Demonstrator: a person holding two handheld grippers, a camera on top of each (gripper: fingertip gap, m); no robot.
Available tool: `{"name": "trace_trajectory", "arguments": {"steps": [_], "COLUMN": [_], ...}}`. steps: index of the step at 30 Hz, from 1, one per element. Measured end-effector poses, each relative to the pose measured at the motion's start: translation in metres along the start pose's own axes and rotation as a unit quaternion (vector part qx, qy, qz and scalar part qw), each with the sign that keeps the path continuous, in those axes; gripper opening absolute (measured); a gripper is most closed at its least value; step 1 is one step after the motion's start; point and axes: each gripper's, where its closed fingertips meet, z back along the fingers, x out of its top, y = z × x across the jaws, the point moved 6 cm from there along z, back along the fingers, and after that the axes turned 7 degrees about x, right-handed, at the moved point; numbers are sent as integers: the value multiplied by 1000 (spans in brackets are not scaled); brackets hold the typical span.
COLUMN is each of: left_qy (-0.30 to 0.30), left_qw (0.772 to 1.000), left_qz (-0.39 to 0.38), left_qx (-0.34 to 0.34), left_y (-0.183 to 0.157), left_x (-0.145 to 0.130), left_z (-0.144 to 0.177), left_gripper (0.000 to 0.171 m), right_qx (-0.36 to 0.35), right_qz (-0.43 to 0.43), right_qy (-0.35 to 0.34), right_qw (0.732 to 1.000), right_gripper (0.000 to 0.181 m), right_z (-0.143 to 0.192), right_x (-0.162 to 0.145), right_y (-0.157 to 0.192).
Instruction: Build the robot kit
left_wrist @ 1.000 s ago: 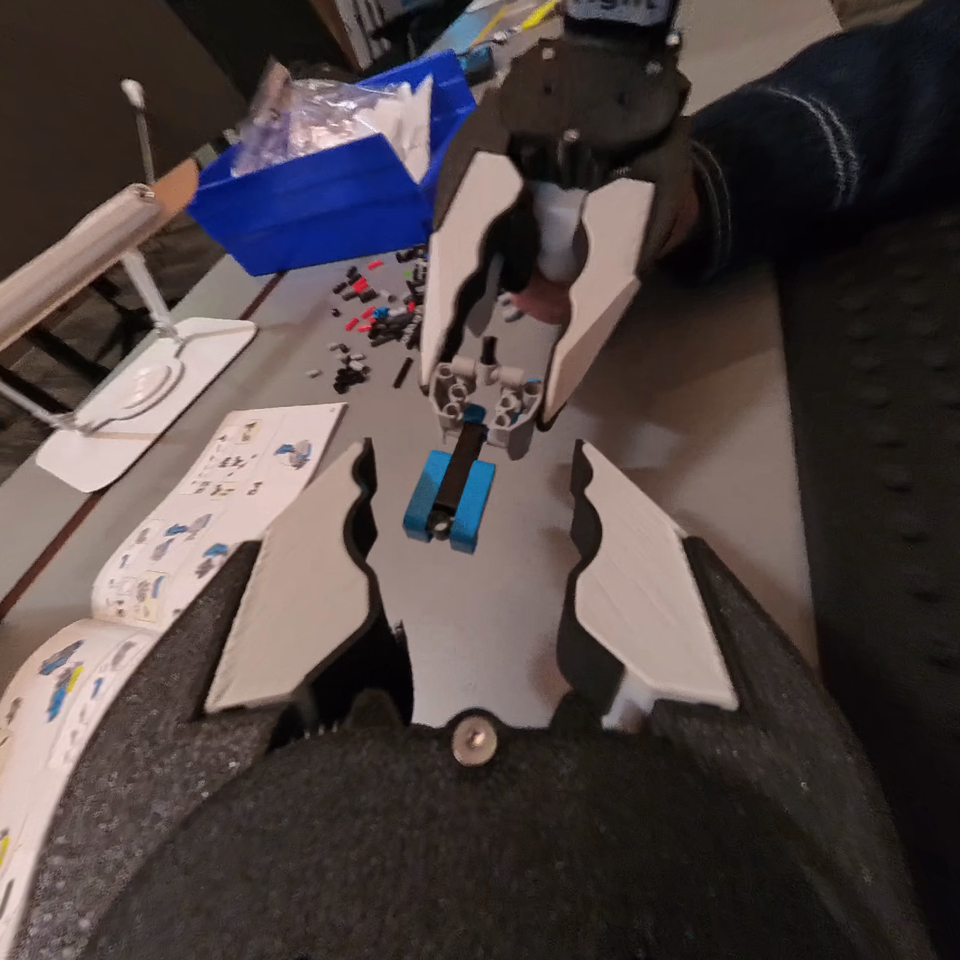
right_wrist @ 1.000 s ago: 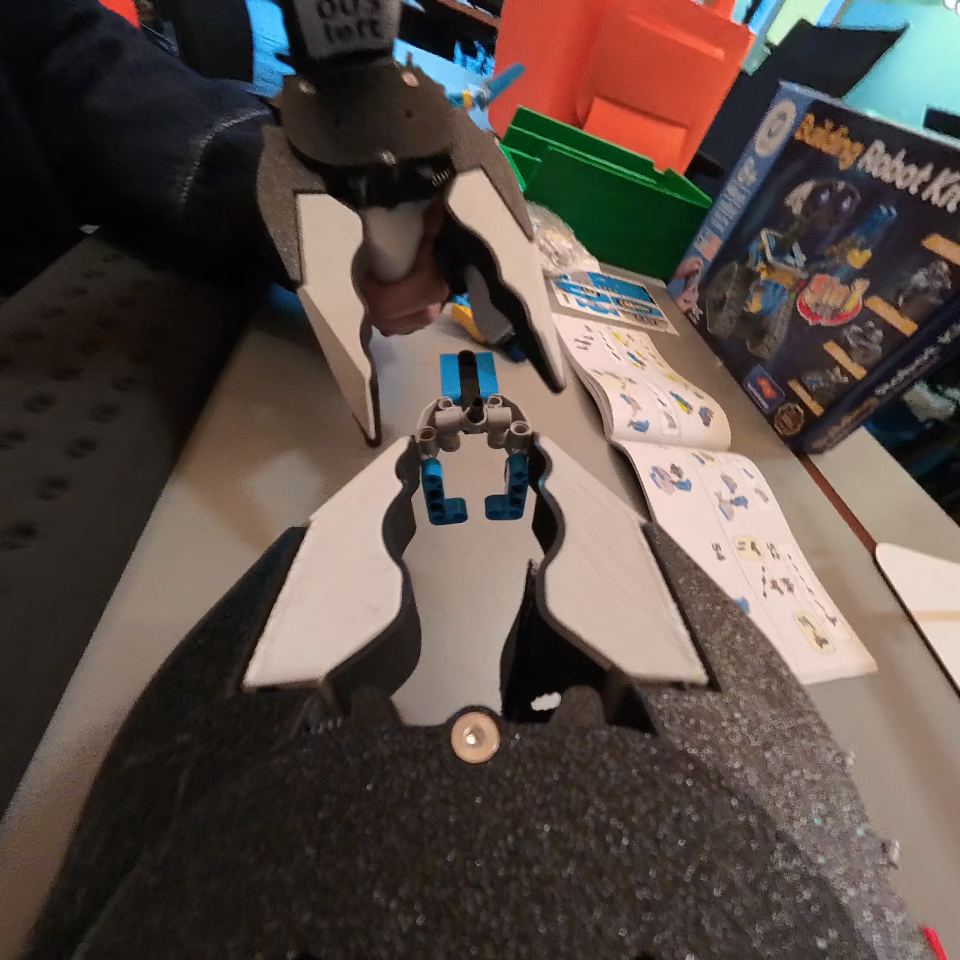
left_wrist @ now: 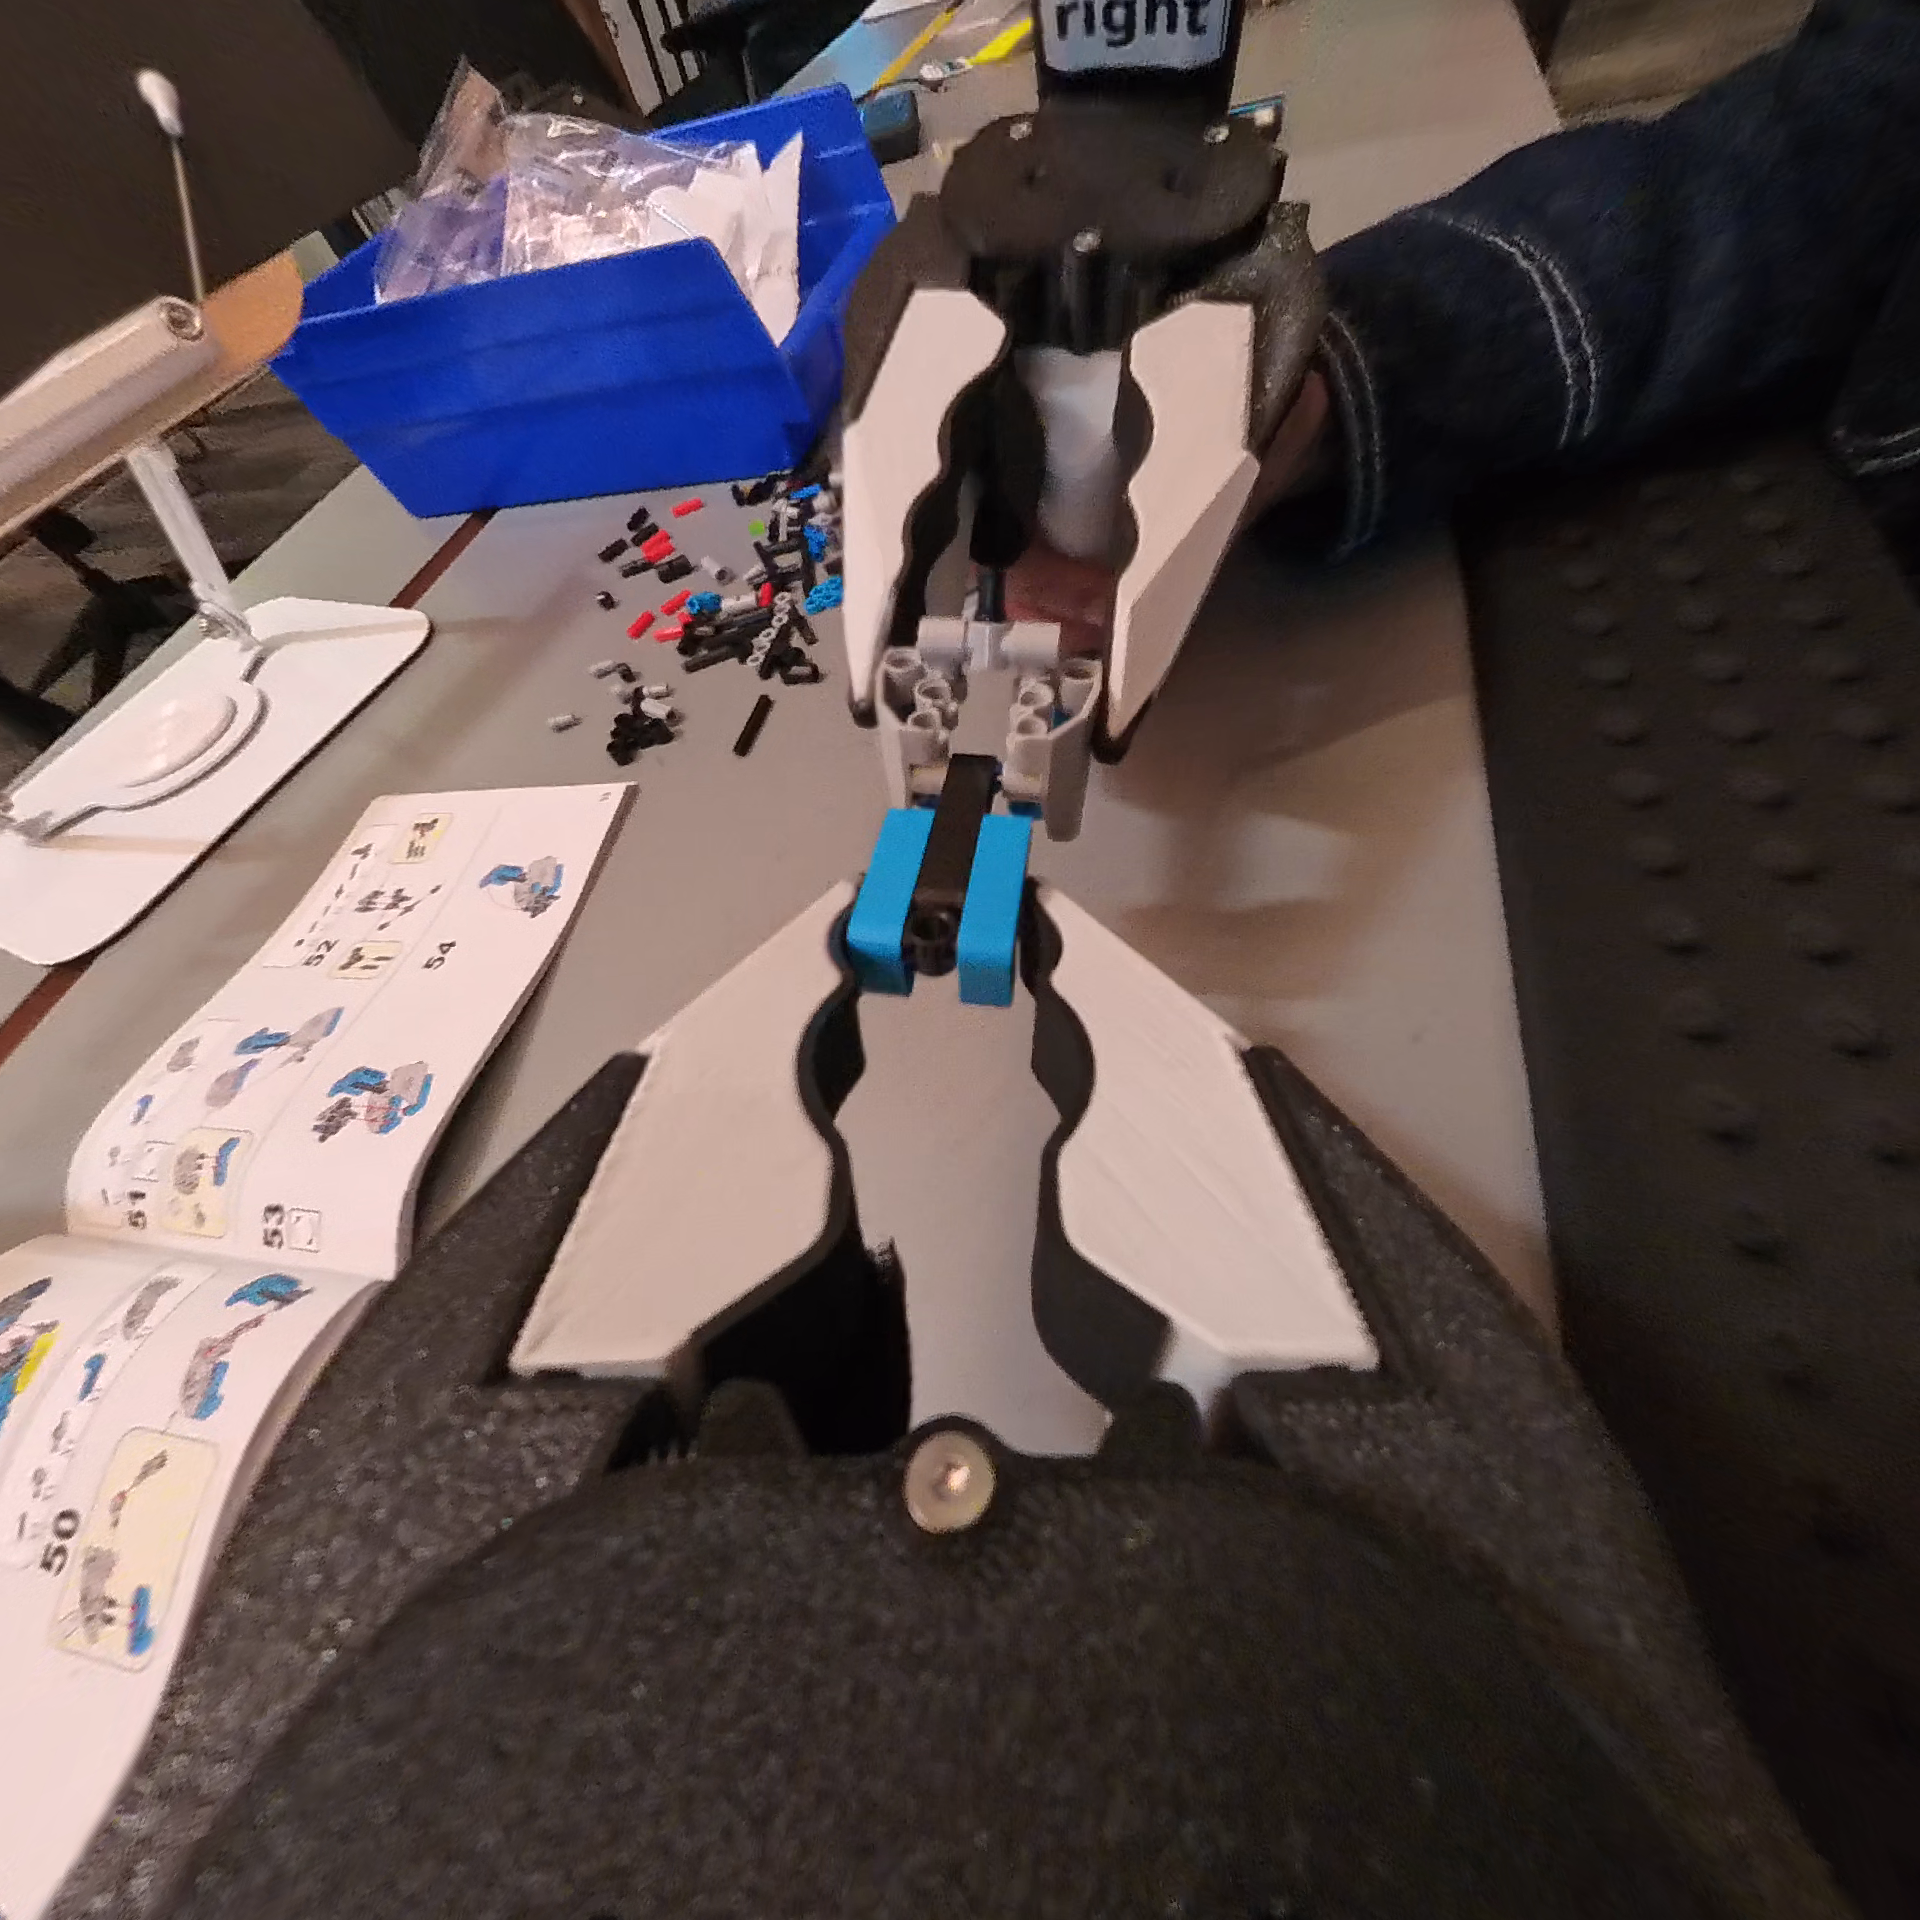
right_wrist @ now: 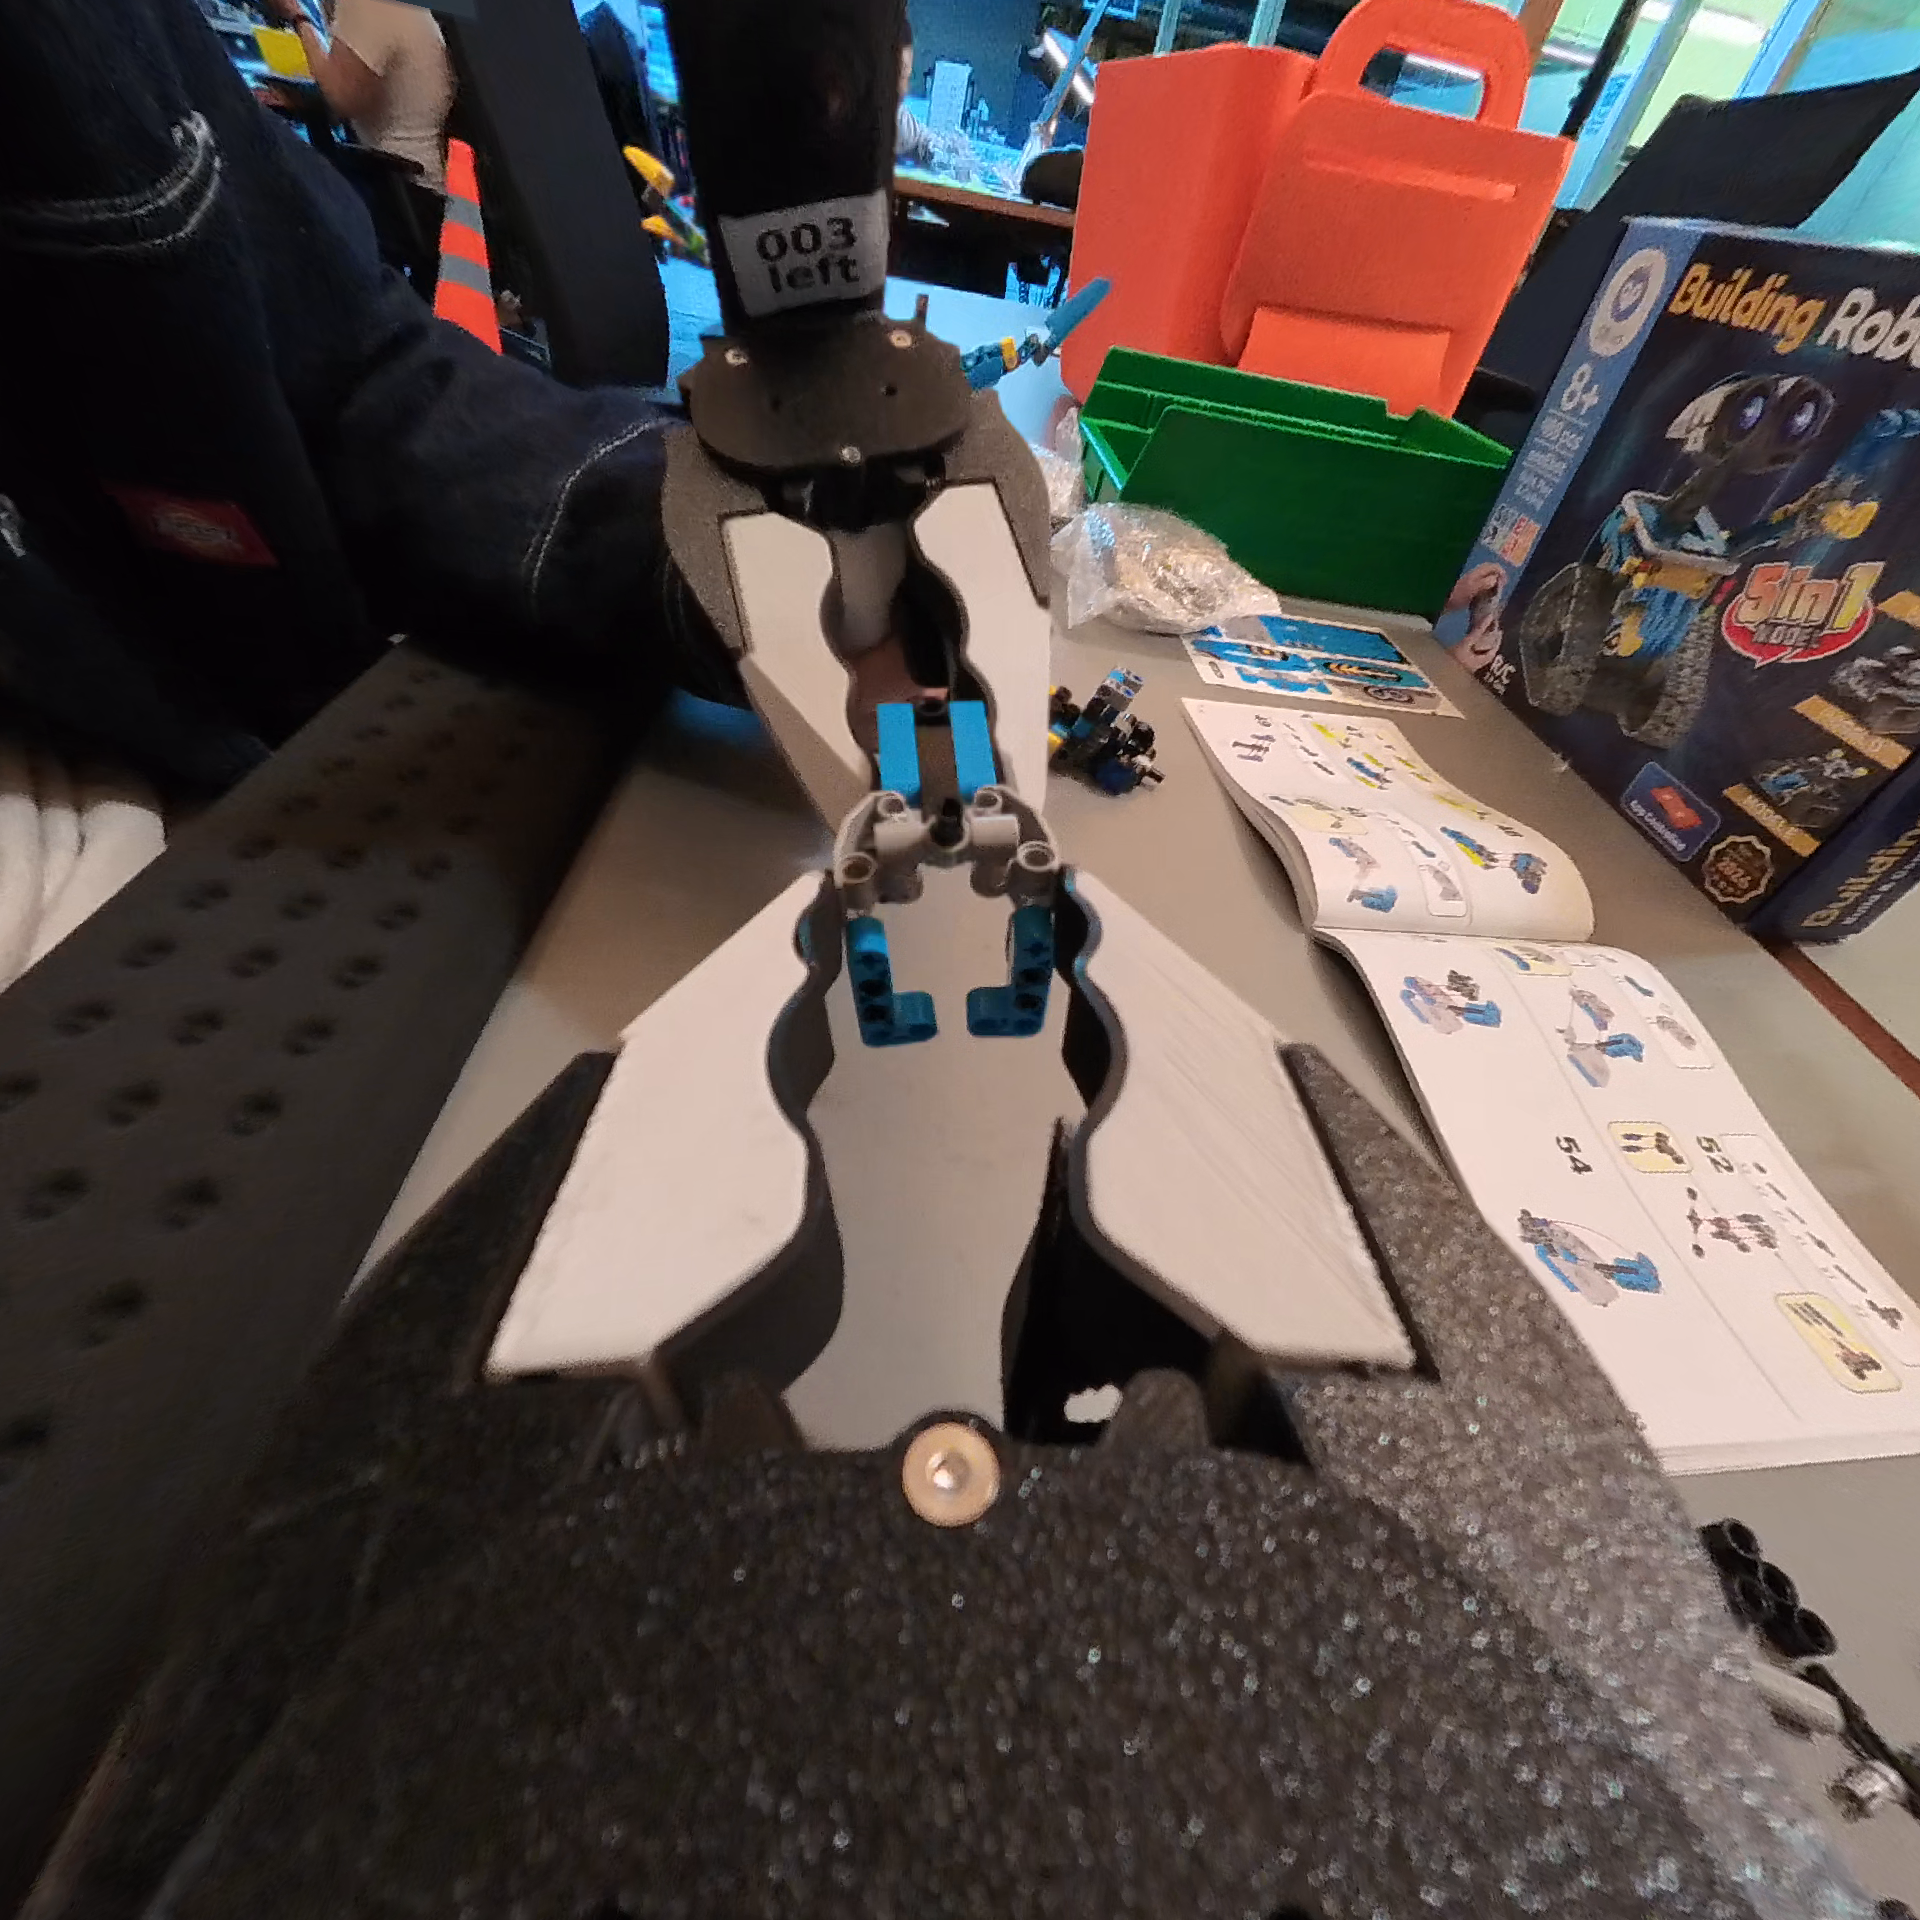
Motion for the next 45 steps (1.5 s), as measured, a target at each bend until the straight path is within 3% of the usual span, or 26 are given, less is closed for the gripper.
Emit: {"name": "trace_trajectory", "arguments": {"steps": [4, 9, 11, 14, 25, 28, 29, 30, 32, 33, 37, 38, 39, 45], "left_qy": [13, 37, 25, 14, -23, -27, -23, -12, 4, 9, 40, 34, 21, 17], "left_qw": [999, 999, 1000, 1000, 999, 999, 999, 1000, 1000, 1000, 999, 999, 999, 1000], "left_qz": [-44, -31, -15, -6, 6, 10, 7, 3, 5, 7, 15, 15, 12, -2], "left_qx": [16, 18, 5, -12, -21, -34, -33, -23, 0, 6, -10, -25, -32, -23], "left_y": [-2, -1, -2, -2, -6, -9, -8, -5, 0, 2, 3, 0, -2, -2], "left_x": [-3, -9, -6, -5, 5, 6, 5, 1, -3, -4, -16, -15, -12, -8], "left_z": [-1, -5, -3, 3, 6, 6, 6, 5, 3, 3, 2, 3, 4, 5], "left_gripper": [26, 27, 32, 26, 28, 22, 8, 6, 44, 52, 47, 31, 26, 26], "right_qx": [3, -10, -7, 10, 17, 17, 17, 14, 13, 13, 16, 16, 17, 14], "right_qz": [-9, 1, 4, -9, -14, -16, -19, -19, -18, -17, -13, -13, -13, -19], "right_qy": [40, 72, 68, 64, 109, 112, 107, 103, 102, 101, 96, 96, 97, 105], "right_qw": [999, 997, 998, 998, 994, 993, 994, 994, 995, 995, 995, 995, 995, 994], "right_gripper": [40, 41, 41, 40, 41, 41, 40, 40, 40, 40, 40, 40, 40, 41], "right_z": [-2, -4, -2, 1, -7, -7, -6, -5, -3, -3, -3, -3, -3, -5], "right_x": [-11, -15, -14, -15, -25, -26, -25, -24, -24, -24, -22, -22, -23, -25], "right_y": [-2, -3, -3, -2, 1, 0, 0, -1, -2, -2, 0, 0, 0, -1]}}
